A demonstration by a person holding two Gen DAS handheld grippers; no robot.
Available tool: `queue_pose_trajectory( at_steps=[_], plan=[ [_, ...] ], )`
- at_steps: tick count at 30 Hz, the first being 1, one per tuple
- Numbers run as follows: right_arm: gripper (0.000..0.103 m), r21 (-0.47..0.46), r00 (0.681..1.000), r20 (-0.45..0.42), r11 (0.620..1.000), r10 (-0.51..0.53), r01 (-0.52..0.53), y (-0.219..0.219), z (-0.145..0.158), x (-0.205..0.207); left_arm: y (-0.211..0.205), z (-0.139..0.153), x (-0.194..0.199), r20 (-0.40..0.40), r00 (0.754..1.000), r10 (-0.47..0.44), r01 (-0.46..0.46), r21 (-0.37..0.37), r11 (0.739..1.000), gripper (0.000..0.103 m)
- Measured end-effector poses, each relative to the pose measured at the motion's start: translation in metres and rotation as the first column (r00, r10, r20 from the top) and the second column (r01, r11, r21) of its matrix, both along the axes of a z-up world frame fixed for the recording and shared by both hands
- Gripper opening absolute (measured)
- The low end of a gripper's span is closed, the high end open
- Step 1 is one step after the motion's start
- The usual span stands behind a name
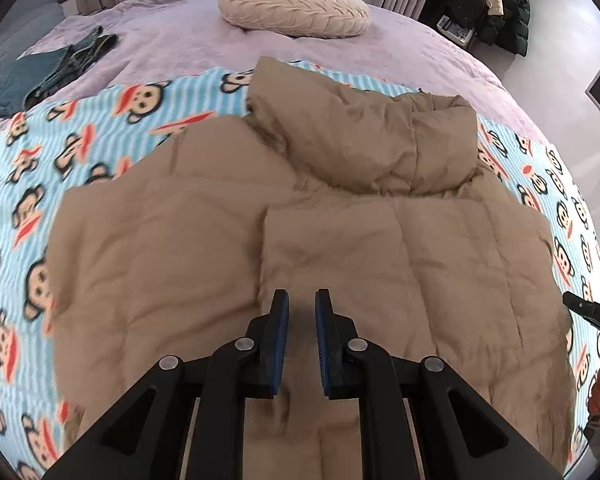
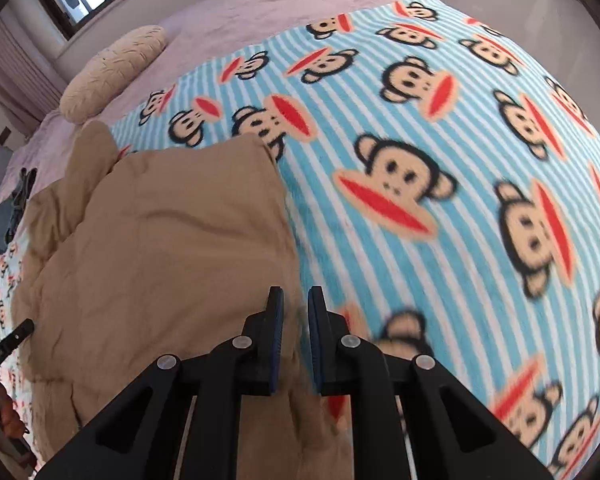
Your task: Fold large clothes
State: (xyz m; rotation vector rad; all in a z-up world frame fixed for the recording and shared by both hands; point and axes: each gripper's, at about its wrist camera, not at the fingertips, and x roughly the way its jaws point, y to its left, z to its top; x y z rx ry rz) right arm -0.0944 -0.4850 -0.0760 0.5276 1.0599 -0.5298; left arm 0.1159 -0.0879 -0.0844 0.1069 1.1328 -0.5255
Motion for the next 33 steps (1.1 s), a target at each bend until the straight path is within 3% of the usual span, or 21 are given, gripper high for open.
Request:
queue_pose_trajectory(
  at_steps=[7,14,16,17,18,20,28,29,30,33],
  plan=[
    [0.015,0.077,0.999,0.003,0.996,-0.035,0.035,0.018,0.009,-0.038,0.023,-0.002,-0.034,-0.050,0.998,0.027,-0.023,0.065,0.998,0.015],
    [0.036,0.121,1.000,-0.024,0.993,0.003,0.000,0.042,0.010,-0.056,0.025,0.001,-0.063,-0.060,0.998,0.018,-0.011,0.121,0.993,0.016],
    [0.040,0.128,0.999,-0.028,0.992,0.016,-0.013,0.048,0.011,-0.059,0.025,0.005,-0.070,-0.048,0.998,0.028,-0.022,0.133,0.991,0.050],
    [0.040,0.137,0.999,-0.026,0.990,0.024,-0.020,0.050,0.012,-0.061,0.026,0.008,-0.072,-0.040,0.998,0.038,-0.033,0.129,0.991,0.088],
    [0.042,0.146,0.999,-0.024,0.989,0.031,-0.028,0.052,0.013,-0.063,0.029,0.015,-0.077,-0.018,0.999,0.051,-0.049,0.112,0.992,0.096],
    [0.046,0.156,0.999,-0.016,0.987,0.044,-0.041,0.055,0.017,-0.066,0.029,0.022,-0.084,-0.008,0.999,0.040,-0.039,0.101,0.994,0.096],
    [0.062,0.234,0.998,-0.008,0.970,0.066,-0.062,0.060,0.027,-0.091,0.032,0.039,-0.114,0.017,0.997,0.071,-0.073,0.180,0.981,0.097],
    [0.068,0.247,0.997,-0.005,0.967,0.072,-0.069,0.061,0.028,-0.094,0.032,0.041,-0.120,0.013,0.997,0.080,-0.081,0.186,0.979,0.098],
    [0.071,0.257,0.997,0.000,0.963,0.079,-0.076,0.062,0.030,-0.098,0.033,0.042,-0.126,0.010,0.996,0.088,-0.088,0.189,0.978,0.103],
    [0.073,0.286,0.995,0.000,0.953,0.103,-0.099,0.064,0.033,-0.106,0.037,0.047,-0.143,0.007,0.994,0.112,-0.111,0.194,0.975,0.103]
  ],
)
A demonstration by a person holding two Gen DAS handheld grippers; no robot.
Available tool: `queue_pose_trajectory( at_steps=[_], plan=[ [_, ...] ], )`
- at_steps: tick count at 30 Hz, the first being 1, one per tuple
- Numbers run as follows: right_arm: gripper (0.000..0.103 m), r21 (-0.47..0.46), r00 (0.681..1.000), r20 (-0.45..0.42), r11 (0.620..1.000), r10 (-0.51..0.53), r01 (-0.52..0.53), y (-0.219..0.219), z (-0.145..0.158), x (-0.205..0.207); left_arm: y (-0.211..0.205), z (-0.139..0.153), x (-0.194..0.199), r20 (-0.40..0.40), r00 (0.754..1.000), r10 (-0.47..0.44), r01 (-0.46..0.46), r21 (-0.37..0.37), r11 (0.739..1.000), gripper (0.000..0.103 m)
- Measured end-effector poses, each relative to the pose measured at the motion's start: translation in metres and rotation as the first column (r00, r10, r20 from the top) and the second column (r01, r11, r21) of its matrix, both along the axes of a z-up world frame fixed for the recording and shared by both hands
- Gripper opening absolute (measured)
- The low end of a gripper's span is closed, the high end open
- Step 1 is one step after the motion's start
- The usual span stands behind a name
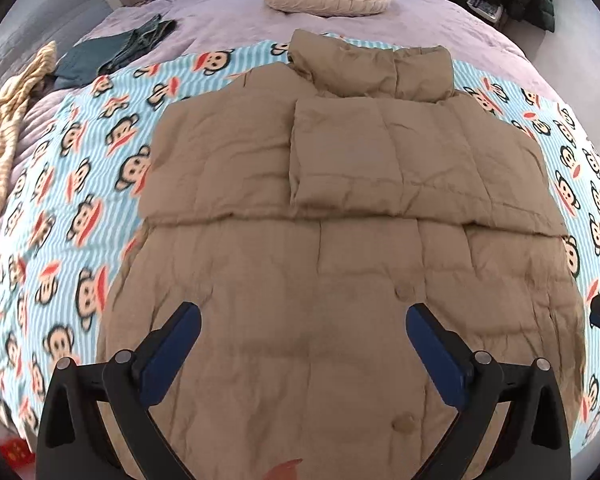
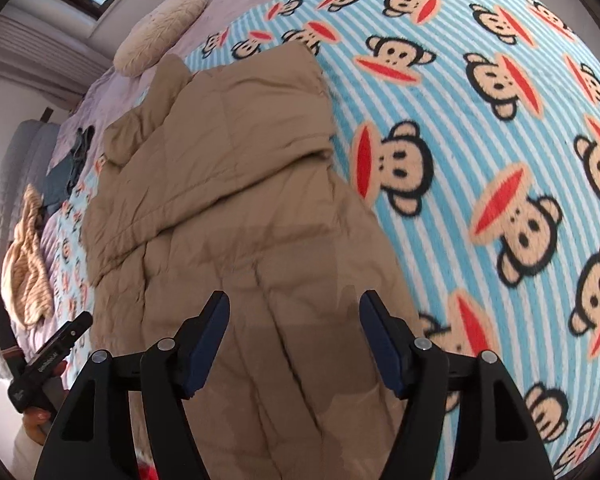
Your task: Fold large clothes
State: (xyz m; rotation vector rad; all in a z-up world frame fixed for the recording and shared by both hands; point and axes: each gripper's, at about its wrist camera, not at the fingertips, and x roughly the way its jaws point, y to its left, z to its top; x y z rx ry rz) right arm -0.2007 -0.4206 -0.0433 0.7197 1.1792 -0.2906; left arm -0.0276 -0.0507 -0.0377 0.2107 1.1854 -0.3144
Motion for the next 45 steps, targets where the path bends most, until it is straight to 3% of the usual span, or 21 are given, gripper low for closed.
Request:
queue_pose_trajectory(
  at_steps=[1,2,3,11,14,20,26,31,35,38,43,45],
  plan=[
    [0.078,0.017,1.000,0.001,1.000,0.005,-0.005,0.001,0.000,-0.004,0.002,0.001,-0.006,-0.005,1.000,0.009,-0.009,0.003,1.000,0.103],
    [0.091,0.028,1.000,0.004,1.000,0.007,-0.007,0.002,0.000,-0.007,0.004,0.002,-0.012,-0.011,1.000,0.022,-0.022,0.004,1.000,0.103],
    [0.093,0.040,1.000,0.013,0.999,0.006,-0.007,0.002,0.000,-0.011,0.006,0.002,-0.017,-0.017,0.999,0.037,-0.037,0.004,0.999,0.103],
    [0.093,0.105,1.000,-0.005,0.994,0.013,-0.012,0.016,-0.004,-0.035,0.030,0.003,-0.057,-0.055,0.991,0.122,-0.120,0.045,0.992,0.103],
    [0.103,0.121,1.000,-0.007,0.993,0.007,-0.006,0.024,-0.005,-0.043,0.043,0.003,-0.068,-0.078,0.986,0.145,-0.142,0.044,0.989,0.103],
    [0.103,0.153,0.996,0.014,0.984,-0.093,0.090,0.041,-0.007,-0.064,0.070,-0.001,-0.082,-0.105,0.983,0.149,-0.145,0.042,0.988,0.103],
    [0.103,0.120,0.988,0.026,0.981,-0.154,0.150,0.071,-0.007,-0.089,0.113,-0.019,-0.094,-0.135,0.977,0.162,-0.155,0.062,0.986,0.103],
    [0.103,0.155,0.980,-0.050,0.968,-0.194,0.199,0.087,-0.017,-0.111,0.163,-0.030,-0.104,-0.152,0.966,0.211,-0.202,0.070,0.977,0.103],
    [0.103,0.222,0.961,-0.066,0.935,-0.268,0.276,0.090,-0.027,-0.132,0.214,-0.038,-0.111,-0.241,0.939,0.244,-0.262,-0.044,0.964,0.103],
    [0.103,0.257,0.943,-0.063,0.908,-0.327,0.332,0.092,-0.033,-0.145,0.246,-0.049,-0.115,-0.326,0.907,0.266,-0.336,-0.179,0.925,0.103],
    [0.103,0.349,0.913,-0.052,0.850,-0.404,0.396,0.093,-0.050,-0.160,0.258,-0.079,-0.117,-0.457,0.863,0.213,-0.386,-0.326,0.863,0.103],
    [0.103,0.380,0.904,-0.048,0.829,-0.424,0.409,0.094,-0.056,-0.164,0.251,-0.085,-0.114,-0.460,0.869,0.184,-0.367,-0.350,0.862,0.103]
  ],
)
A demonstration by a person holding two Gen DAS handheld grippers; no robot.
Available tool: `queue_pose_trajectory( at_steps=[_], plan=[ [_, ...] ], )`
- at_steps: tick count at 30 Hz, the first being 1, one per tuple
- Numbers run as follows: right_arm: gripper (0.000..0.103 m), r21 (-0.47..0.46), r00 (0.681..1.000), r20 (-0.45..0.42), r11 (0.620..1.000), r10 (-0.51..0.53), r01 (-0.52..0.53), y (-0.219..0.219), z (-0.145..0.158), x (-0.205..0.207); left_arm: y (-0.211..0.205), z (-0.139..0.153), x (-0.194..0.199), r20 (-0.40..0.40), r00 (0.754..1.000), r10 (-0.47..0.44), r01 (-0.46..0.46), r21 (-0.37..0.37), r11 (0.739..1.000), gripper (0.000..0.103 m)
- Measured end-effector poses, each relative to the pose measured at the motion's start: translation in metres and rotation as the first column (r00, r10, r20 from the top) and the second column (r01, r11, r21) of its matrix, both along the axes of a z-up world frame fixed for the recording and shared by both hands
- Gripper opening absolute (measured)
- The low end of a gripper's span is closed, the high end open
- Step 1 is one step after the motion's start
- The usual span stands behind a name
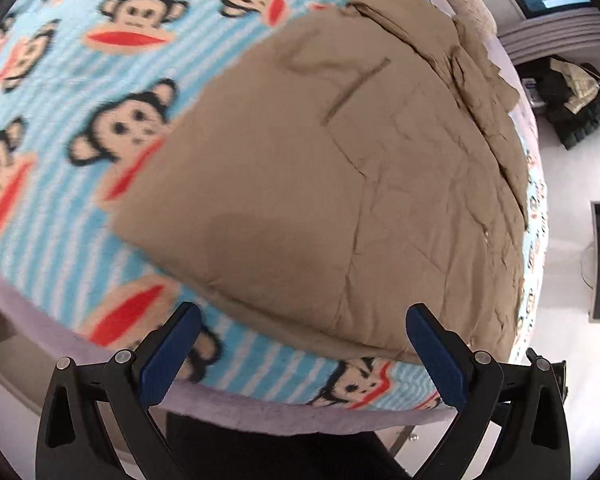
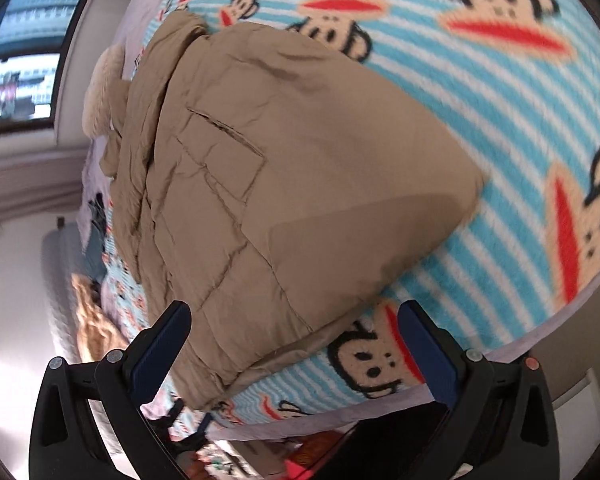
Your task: Fold large clothes
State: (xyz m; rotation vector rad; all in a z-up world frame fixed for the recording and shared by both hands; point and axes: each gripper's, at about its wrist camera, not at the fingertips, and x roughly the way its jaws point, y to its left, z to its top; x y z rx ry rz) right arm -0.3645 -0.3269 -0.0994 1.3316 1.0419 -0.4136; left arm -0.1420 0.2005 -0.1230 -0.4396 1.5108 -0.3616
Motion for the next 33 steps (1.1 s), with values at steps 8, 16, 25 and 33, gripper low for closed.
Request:
queue_pose_trajectory(
  at_steps=[8,16,25,33],
  plan=[
    [0.103,0.139,0.992,0.104,0.988,-0.075,0.060,0.002,-0.026,0.007,-0.025,-0.011,0.017,-0.022,0.999,-0.036,0.034,-0.100,0.994,0.102],
    [0.071,0.183,0.980,0.081,0.969,-0.181,0.164,-0.001,-0.037,0.003,-0.015,-0.017,0.026,-0.057,0.998,-0.026,0.019,-0.118,0.993,0.042],
    [0.010,0.151,0.990,0.126,0.987,-0.070,0.050,-0.007,-0.015,0.027,-0.014,0.028,0.036,0.041,0.998,-0.054,0.061,-0.210,0.976,0.011],
    [0.009,0.070,0.968,0.243,0.994,0.064,-0.084,-0.037,0.043,0.091,-0.039,0.102,0.078,0.192,0.981,-0.033,0.078,-0.235,0.969,0.011]
  ],
)
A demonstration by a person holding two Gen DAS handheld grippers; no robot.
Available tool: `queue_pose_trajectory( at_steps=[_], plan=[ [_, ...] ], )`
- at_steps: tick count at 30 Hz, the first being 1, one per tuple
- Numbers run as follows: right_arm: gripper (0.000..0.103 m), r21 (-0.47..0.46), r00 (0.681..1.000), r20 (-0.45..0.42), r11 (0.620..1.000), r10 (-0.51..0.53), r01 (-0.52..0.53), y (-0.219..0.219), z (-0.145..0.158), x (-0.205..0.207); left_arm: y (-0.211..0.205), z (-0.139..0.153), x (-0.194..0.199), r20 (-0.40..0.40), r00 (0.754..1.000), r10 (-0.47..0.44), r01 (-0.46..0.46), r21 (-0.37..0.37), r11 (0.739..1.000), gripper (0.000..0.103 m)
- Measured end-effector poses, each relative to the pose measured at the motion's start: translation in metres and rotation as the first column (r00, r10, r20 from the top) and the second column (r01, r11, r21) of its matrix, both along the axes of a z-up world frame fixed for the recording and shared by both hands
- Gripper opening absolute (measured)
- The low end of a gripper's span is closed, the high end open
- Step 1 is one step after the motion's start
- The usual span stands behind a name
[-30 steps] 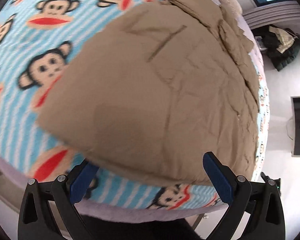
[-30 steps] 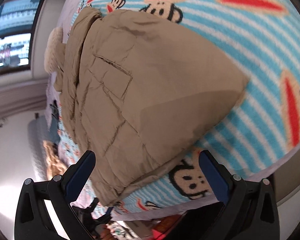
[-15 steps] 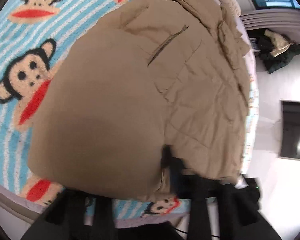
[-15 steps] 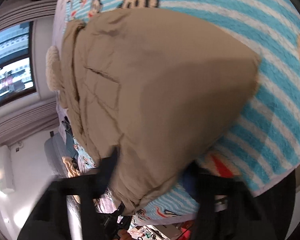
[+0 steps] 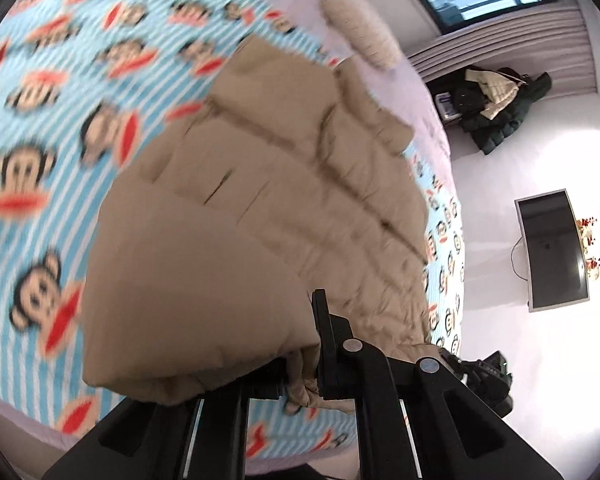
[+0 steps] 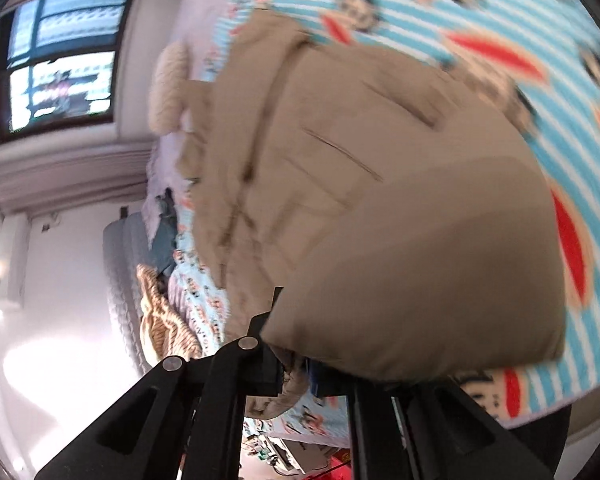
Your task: Fold large clothes
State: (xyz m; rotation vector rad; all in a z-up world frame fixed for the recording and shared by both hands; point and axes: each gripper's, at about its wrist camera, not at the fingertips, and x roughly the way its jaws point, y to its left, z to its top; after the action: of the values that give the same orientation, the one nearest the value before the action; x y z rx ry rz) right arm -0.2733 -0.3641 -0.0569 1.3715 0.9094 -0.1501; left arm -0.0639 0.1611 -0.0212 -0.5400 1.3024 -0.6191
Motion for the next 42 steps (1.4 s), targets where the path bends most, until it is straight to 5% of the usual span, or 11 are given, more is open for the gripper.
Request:
queue_pose_trajectory(
  at_steps=[10,16,26,31,38,42],
  plan=[
    [0.009,-0.122,0.983,0.132,0.986,0.129,-0.113,-0.060,0.077,0.102,-0.058,0.088,0.086,0.182,0.980,0.078,-0.086,0.040,0.995,0.011],
    [0.009,-0.210,0.966,0.141,0.960,0.217,-0.185,-0.091,0.100,0.182,-0.090,0.100,0.135,0.228,0.968,0.107,-0.129,0.085,0.988,0.011],
    [0.009,-0.268,0.980,0.064,0.949,0.188,-0.165,-0.112,0.067,0.283,-0.128,0.044,0.248,0.168,0.985,0.039,-0.073,0.204,0.976,0.012],
    [0.009,-0.276,0.991,-0.040,0.952,0.127,-0.134,-0.123,0.007,0.322,-0.149,-0.007,0.289,0.137,0.990,-0.034,-0.004,0.272,0.962,0.012],
    [0.009,-0.268,0.993,-0.073,0.957,0.091,-0.107,-0.132,-0.047,0.338,-0.166,-0.068,0.311,0.129,0.990,-0.057,0.020,0.271,0.962,0.012],
    [0.009,-0.277,0.994,-0.060,0.955,0.095,-0.108,-0.134,-0.054,0.339,-0.168,-0.076,0.311,0.159,0.985,-0.059,0.014,0.268,0.963,0.012]
  ],
)
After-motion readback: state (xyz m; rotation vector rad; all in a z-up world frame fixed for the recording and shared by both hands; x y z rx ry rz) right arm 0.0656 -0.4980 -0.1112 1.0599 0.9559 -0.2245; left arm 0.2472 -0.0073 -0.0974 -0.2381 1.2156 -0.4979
